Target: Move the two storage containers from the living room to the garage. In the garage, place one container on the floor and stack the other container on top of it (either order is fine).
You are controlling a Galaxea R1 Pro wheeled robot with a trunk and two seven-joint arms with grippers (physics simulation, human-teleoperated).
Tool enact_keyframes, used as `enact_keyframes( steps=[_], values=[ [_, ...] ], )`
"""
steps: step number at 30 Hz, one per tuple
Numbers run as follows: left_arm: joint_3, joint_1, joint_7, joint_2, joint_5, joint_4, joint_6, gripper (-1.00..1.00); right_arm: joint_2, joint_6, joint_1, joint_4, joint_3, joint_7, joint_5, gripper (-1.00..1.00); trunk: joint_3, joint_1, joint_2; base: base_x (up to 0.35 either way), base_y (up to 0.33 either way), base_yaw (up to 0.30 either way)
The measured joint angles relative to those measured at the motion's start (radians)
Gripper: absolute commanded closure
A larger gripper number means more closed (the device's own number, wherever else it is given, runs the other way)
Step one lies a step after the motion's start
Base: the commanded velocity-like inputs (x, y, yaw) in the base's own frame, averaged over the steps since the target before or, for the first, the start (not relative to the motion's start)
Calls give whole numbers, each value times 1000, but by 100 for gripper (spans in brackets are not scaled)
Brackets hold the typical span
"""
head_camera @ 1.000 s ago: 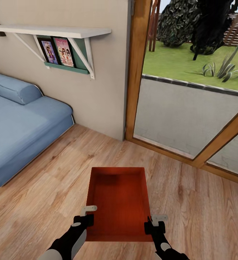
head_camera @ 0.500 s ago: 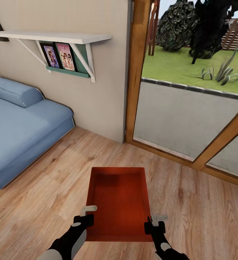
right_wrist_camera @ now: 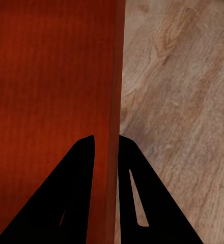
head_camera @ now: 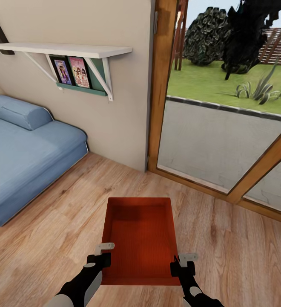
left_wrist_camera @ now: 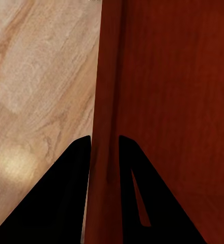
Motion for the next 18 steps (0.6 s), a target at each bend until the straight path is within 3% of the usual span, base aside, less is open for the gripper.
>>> enact_keyframes(
  steps=[18],
  values=[
    [0, 0, 0, 0, 1, 0, 0, 100, 0, 0, 0, 1, 1, 0, -1, 100, 16, 0, 0, 0, 0, 0]
  ],
)
